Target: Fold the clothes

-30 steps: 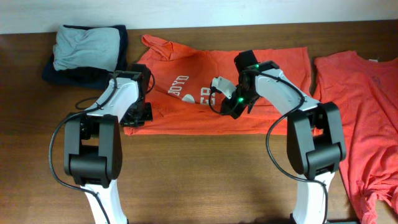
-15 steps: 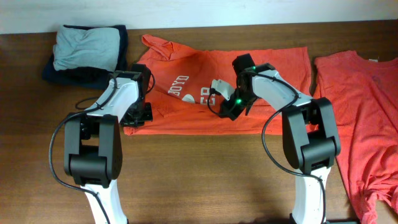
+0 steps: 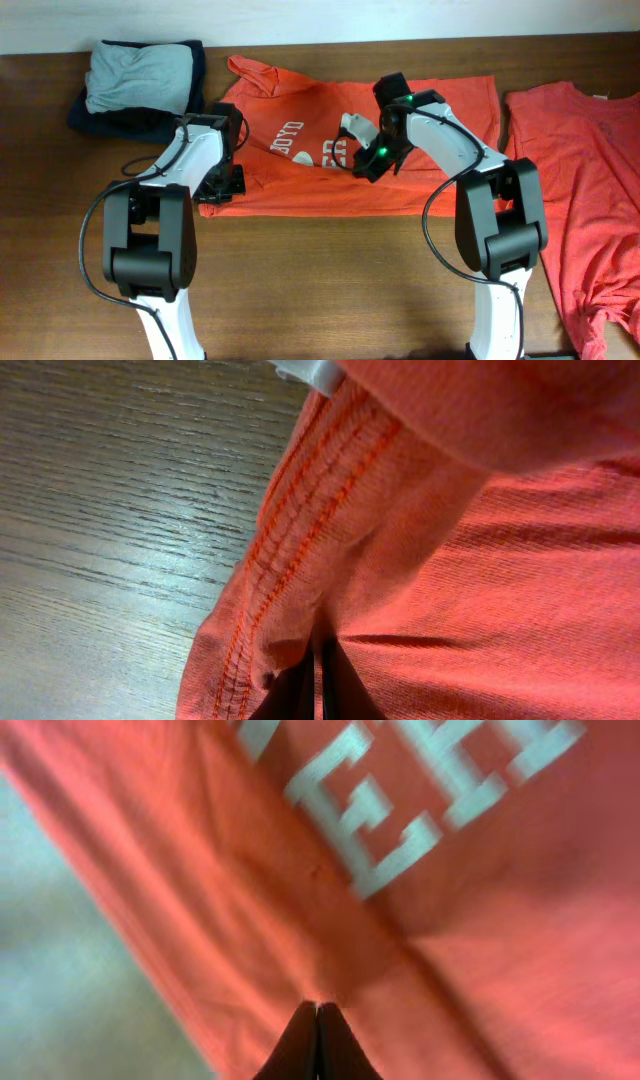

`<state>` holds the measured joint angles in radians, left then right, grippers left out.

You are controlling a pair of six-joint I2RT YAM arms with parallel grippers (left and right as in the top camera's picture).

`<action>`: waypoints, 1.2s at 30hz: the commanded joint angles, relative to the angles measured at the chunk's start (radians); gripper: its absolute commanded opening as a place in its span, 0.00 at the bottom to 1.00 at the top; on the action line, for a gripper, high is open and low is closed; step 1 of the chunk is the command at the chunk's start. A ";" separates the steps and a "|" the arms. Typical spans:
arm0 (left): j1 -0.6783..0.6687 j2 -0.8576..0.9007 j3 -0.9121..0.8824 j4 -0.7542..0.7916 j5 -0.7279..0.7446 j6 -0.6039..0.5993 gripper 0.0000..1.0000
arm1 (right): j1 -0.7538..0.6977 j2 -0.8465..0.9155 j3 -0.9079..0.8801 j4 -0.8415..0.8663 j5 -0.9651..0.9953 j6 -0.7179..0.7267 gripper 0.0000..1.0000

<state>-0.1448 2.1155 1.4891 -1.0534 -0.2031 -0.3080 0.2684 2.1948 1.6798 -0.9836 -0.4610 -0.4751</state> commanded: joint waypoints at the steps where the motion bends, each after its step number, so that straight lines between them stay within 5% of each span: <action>1: 0.003 0.016 -0.013 0.002 -0.022 -0.014 0.06 | 0.010 -0.006 0.014 -0.075 -0.032 -0.052 0.04; 36: 0.003 0.016 -0.013 0.002 -0.022 -0.014 0.06 | 0.035 0.024 -0.056 0.050 0.047 -0.029 0.04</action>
<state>-0.1448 2.1155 1.4891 -1.0534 -0.2031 -0.3080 0.2955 2.2059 1.6302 -0.9463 -0.4427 -0.5232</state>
